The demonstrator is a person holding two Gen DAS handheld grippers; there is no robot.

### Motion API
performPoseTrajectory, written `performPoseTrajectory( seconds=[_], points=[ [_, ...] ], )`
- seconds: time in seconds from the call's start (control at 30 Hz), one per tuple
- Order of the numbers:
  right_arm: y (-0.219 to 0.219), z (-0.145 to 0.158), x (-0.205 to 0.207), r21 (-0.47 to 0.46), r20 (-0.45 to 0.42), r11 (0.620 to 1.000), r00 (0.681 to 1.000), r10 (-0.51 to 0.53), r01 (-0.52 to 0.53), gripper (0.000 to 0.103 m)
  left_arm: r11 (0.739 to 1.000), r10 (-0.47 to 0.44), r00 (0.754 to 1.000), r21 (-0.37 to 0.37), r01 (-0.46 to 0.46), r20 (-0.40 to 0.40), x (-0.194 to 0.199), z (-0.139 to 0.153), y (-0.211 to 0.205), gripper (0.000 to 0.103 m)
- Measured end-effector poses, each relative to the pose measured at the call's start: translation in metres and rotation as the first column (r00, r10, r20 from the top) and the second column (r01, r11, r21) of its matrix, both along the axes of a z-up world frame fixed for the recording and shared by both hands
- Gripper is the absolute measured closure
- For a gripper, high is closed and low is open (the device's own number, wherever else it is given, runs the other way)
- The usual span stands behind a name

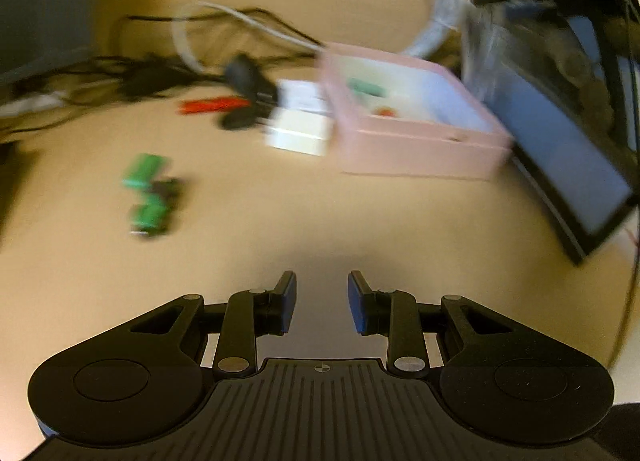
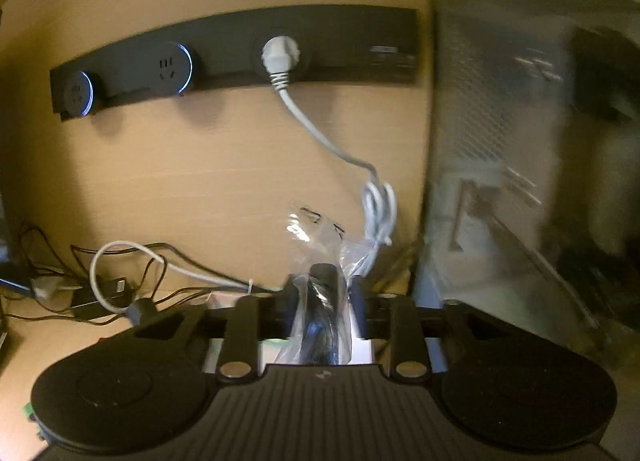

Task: Organize rigid objects
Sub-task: 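Carry the bottle and bag over the pink box and open both tools, then move the left tool to the white charger block and grasp it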

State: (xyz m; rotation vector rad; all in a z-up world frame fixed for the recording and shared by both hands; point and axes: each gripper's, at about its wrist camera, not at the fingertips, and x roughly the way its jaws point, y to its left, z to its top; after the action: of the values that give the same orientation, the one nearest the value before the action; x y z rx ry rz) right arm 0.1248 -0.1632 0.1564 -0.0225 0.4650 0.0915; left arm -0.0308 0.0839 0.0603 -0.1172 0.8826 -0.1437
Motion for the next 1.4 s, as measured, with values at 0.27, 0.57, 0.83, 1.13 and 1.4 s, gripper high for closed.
performPoseTrajectory(
  seconds=[0.27, 0.57, 0.83, 1.13, 1.4],
  points=[
    [0.025, -0.041, -0.038, -0.013, -0.084, 0.991, 0.988, 0.130, -0.132, 0.041, 0.999, 0.034, 0.999, 0.016, -0.035, 0.037, 0.022, 0.008, 0.019, 0.072],
    [0.018, -0.078, -0.101, -0.010, -0.240, 0.989, 0.960, 0.141, -0.148, 0.041, 0.999, -0.030, 0.994, 0.038, 0.026, 0.108, 0.134, 0.010, 0.002, 0.072],
    [0.018, -0.106, -0.151, -0.120, -0.324, 0.987, 0.944, 0.065, -0.109, 0.041, 0.994, -0.047, 0.998, 0.099, 0.043, 0.044, 0.226, -0.022, -0.008, 0.072],
    [-0.007, -0.111, -0.153, -0.103, -0.374, 0.995, 0.927, -0.033, -0.006, 0.041, 0.993, -0.100, 0.995, 0.055, 0.100, 0.002, 0.206, -0.038, -0.001, 0.080],
    [0.014, -0.113, -0.150, -0.106, -0.373, 0.988, 0.925, 0.066, -0.113, 0.041, 0.997, -0.068, 0.997, -0.034, 0.067, -0.031, 0.136, -0.036, 0.017, 0.081]
  ],
)
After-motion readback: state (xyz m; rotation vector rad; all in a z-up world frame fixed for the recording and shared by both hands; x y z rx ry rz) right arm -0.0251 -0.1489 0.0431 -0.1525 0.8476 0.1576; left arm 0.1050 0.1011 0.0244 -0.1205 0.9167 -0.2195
